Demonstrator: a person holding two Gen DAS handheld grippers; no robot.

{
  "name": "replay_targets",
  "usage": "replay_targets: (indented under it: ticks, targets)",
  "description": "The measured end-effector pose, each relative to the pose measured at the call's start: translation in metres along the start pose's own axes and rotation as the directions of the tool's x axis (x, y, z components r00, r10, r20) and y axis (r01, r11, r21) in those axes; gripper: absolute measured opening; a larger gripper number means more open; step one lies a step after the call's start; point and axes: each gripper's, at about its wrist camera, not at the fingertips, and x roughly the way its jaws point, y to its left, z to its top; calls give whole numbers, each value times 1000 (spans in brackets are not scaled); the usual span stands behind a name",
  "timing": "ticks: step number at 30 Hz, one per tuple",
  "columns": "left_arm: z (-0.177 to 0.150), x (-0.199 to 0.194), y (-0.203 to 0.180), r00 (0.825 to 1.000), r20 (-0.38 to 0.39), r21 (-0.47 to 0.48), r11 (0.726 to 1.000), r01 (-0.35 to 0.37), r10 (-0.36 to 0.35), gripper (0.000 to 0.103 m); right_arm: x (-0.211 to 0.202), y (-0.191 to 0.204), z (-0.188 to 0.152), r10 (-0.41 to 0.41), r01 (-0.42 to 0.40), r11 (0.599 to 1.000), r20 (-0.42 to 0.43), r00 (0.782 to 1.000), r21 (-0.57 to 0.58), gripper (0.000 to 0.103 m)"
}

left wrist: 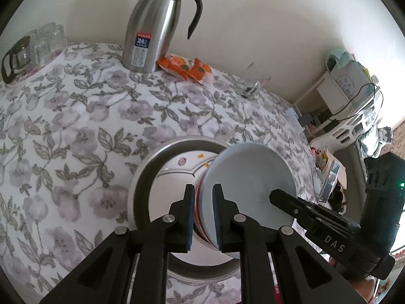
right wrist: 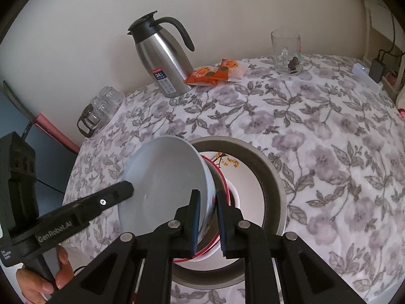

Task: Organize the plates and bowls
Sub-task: 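Lower the white bowl into the strawberry bowl in the basin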

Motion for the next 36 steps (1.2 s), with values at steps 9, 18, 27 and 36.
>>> replay_targets:
  ticks: [9, 18, 27, 36]
  targets:
    - [0, 2, 0, 1000, -4, -4, 1000, -2, 2, 14, -3, -3, 1, 2, -2, 1000, 5, 1000, 12, 16]
    - [-1, 6, -3, 999, -6, 11, 999, -31, 31, 14, -6, -2, 3, -36, 36, 999, 23, 999, 7, 18]
    - [-2, 10, -6, 999, -15, 28, 999, -38, 38, 14, -13, -4, 5, -24, 24, 1000, 47, 999, 9, 18]
    - [-3, 3, -6, 1000, 7, 23, 999, -26, 26, 14, -23, -1, 5, -23, 23, 1000, 68, 997, 4, 18]
